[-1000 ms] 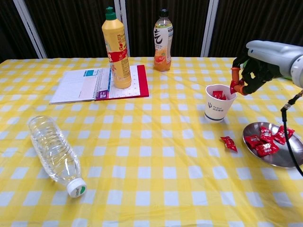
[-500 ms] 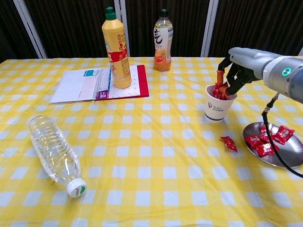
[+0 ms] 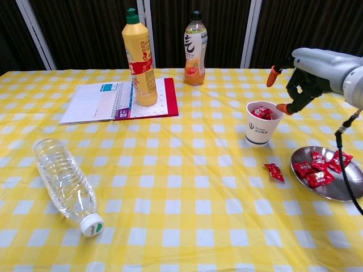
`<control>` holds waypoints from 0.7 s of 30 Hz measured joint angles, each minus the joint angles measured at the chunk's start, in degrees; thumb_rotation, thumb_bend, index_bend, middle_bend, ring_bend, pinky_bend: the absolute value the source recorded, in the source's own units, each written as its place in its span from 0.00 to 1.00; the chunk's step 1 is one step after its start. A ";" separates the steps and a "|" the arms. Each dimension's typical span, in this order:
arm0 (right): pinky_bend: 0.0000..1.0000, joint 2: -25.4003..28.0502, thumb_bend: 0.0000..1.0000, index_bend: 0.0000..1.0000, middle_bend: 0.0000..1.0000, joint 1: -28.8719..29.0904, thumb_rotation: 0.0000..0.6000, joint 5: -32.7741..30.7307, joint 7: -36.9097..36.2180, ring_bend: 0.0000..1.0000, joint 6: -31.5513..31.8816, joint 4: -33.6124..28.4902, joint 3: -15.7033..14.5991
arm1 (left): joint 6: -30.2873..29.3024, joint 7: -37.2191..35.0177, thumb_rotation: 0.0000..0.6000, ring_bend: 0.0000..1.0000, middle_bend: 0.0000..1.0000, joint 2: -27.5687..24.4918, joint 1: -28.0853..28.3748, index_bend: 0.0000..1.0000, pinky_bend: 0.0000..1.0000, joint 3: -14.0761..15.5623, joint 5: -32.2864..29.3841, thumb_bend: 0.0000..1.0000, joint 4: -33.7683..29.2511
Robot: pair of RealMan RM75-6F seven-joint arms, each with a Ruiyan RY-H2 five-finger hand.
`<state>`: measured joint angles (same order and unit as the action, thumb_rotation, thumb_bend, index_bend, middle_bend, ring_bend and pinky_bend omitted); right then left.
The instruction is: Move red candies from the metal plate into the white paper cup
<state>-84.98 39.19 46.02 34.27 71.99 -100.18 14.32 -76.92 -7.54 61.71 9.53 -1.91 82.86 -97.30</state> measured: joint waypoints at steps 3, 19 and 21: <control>0.96 0.90 0.39 0.33 0.80 -1.57 1.00 1.03 0.74 0.88 1.35 -1.49 -2.41 | -0.34 0.16 1.00 0.00 0.00 0.08 -0.09 0.00 0.00 0.03 0.27 0.04 0.13; 0.96 -1.47 0.38 0.37 0.80 -9.46 1.00 3.99 0.04 0.87 2.57 1.59 -12.37 | -1.77 2.60 1.00 0.00 0.00 0.97 -0.59 0.00 0.00 0.12 0.86 0.04 0.17; 0.96 -1.97 0.38 0.38 0.80 -9.76 1.00 4.12 -0.57 0.87 2.21 2.65 -12.14 | -1.84 2.67 1.00 0.00 0.00 0.98 -0.63 0.00 0.00 0.09 0.78 0.04 0.11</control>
<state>-86.95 29.43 50.14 33.70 74.20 -97.53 2.18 -78.76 -4.87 62.69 8.91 -1.82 83.64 -97.19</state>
